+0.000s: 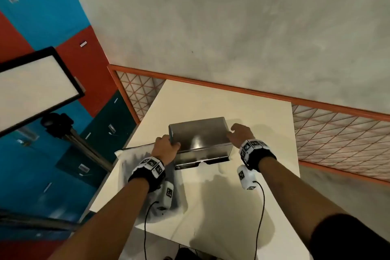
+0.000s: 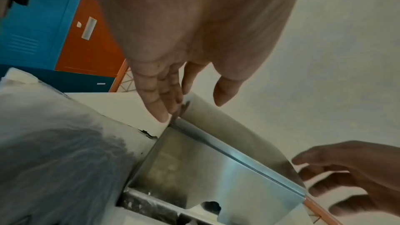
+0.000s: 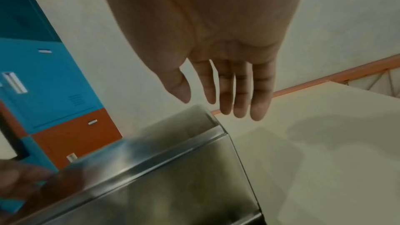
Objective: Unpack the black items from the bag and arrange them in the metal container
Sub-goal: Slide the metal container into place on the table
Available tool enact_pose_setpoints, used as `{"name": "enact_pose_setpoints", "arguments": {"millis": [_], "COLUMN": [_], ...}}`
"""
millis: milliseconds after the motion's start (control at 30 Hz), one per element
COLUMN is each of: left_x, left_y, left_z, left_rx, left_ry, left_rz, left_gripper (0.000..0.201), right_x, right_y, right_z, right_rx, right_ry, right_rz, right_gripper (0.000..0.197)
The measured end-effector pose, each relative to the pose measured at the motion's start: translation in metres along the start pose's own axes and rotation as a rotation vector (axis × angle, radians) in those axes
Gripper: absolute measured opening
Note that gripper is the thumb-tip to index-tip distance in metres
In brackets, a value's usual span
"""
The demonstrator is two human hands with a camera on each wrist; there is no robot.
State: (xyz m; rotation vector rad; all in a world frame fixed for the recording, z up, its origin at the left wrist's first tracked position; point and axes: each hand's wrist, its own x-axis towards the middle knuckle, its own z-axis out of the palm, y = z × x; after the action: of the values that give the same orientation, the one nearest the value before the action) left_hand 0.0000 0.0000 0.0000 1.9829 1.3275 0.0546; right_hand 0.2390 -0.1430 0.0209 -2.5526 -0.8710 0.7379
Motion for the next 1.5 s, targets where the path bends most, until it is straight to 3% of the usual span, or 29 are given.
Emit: {"name": "enact_pose_setpoints", "arguments": {"millis": [133, 333, 1000, 1167, 1300, 1500], "left_x": [0.008, 0.02, 0.036, 0.035, 0.029, 0.0], "left_y": [0.012, 0.018, 0.028, 0.028, 0.028, 0.025], "left_z": [0.003, 0.008, 0.007, 0.007, 0.004, -0.002], "left_rx": [0.039, 0.09, 0.126, 0.089, 0.081, 0.019], "left_ry": [-0.019, 0.015, -0.006, 0.024, 0.05, 0.082], "left_rz": [-0.068, -0.133, -0.232, -0.233, -0.215, -0.148], "left_gripper": [0.056, 0.063, 0.062, 0.063, 0.067, 0.057], "right_x": [0.008, 0.018, 0.034, 0.037, 0.04, 0.028], "right_y": [-0.009, -0.015, -0.029, -0.027, -0.021, -0.016], "right_z": [0.008, 0.016, 0.019, 0.017, 0.019, 0.012], "right_rx": [-0.007, -0.006, -0.026, 0.064, 0.111, 0.111], "right_ry": [-0.041, -0.051, 0.0, 0.0, 0.002, 0.067], "right_rz": [0.022, 0.007, 0.053, 0.102, 0.132, 0.078], "right_gripper": [0.053, 0.041, 0.042, 0.037, 0.058, 0.05]}}
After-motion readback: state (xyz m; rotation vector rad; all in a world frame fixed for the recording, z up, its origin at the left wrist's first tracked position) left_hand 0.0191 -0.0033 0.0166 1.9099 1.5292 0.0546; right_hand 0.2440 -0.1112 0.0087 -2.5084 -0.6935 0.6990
